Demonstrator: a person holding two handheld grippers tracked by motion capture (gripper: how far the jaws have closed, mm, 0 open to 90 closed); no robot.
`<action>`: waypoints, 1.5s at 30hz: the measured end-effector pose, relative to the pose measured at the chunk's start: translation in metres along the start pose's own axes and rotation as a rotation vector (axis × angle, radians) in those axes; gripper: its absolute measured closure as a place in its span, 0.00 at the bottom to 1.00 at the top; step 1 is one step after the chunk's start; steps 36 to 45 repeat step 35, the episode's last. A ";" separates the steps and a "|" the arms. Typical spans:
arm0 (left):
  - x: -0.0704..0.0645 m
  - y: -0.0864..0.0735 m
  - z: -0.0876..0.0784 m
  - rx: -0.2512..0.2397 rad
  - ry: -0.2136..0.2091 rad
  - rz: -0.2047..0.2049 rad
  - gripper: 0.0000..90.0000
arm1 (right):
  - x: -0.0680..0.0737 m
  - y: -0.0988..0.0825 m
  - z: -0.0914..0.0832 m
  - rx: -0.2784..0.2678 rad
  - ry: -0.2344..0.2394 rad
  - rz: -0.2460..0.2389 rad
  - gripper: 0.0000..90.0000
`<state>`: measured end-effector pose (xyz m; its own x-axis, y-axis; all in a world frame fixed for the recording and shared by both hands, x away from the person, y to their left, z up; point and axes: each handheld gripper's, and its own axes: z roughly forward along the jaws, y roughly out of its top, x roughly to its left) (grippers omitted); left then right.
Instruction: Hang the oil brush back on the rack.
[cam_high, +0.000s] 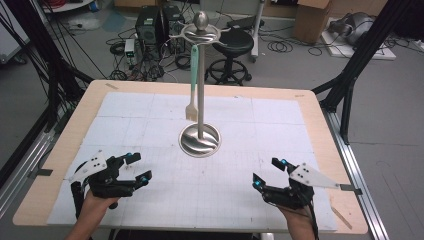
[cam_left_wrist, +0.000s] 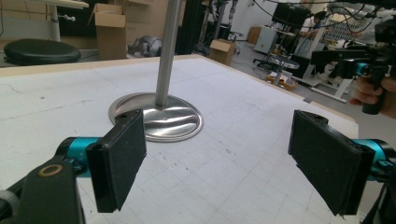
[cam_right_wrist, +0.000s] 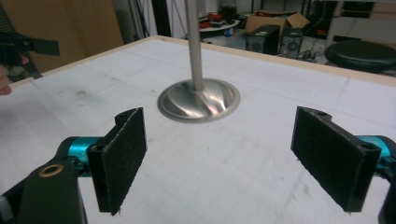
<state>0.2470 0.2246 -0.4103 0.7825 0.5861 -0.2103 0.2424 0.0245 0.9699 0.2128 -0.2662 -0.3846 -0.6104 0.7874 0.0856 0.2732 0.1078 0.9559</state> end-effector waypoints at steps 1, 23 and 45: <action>0.000 0.000 0.000 0.000 0.002 0.000 0.22 | -0.002 -0.005 -0.003 0.004 -0.006 0.008 0.19; -0.005 -0.001 -0.002 0.009 0.002 0.015 0.22 | -0.008 -0.013 -0.020 -0.015 -0.047 0.041 0.19; -0.005 -0.001 -0.001 0.023 0.002 0.016 0.22 | -0.006 -0.015 -0.013 0.007 -0.028 0.035 0.19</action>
